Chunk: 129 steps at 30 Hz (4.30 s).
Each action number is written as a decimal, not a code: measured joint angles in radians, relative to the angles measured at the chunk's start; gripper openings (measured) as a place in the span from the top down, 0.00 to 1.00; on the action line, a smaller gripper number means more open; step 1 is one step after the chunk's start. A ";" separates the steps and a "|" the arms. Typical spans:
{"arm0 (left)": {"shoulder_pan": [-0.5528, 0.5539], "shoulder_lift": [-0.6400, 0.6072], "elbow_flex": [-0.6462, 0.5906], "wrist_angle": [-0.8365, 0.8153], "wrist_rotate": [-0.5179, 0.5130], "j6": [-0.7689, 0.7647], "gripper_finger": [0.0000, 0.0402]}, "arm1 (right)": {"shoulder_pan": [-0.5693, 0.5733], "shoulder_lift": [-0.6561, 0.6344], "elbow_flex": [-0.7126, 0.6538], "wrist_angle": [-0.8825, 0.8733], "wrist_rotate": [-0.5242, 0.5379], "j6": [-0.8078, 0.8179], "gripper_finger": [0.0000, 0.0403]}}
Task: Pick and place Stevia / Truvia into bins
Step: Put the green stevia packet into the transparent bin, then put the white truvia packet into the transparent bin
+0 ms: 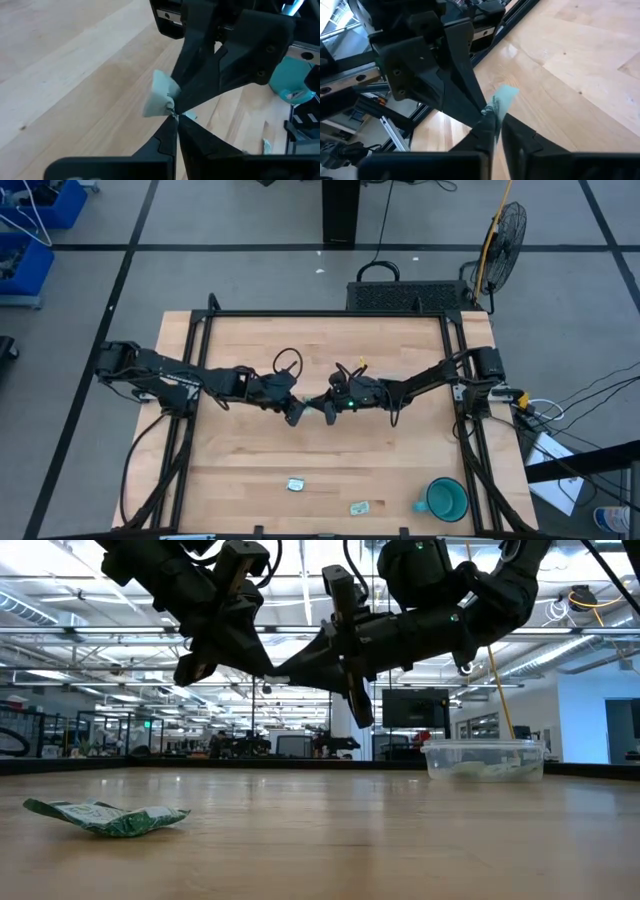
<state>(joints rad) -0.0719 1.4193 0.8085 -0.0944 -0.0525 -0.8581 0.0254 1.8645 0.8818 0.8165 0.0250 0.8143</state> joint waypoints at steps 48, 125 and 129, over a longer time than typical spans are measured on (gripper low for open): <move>-0.002 0.000 0.000 -0.007 0.025 -0.046 0.62 | -0.157 -0.710 -0.247 -1.189 0.120 0.059 1.00; -0.389 0.337 0.000 0.128 0.230 -0.230 0.62 | -0.140 -0.859 -0.451 -0.298 0.024 0.060 0.83; -0.394 0.341 0.000 0.133 0.229 -0.216 0.62 | -0.140 -0.859 -0.451 -0.298 0.025 0.060 0.83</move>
<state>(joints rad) -0.4658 1.7607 0.8089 0.0387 0.1769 -1.0736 -0.1150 1.0050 0.4309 0.5190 0.0498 0.8738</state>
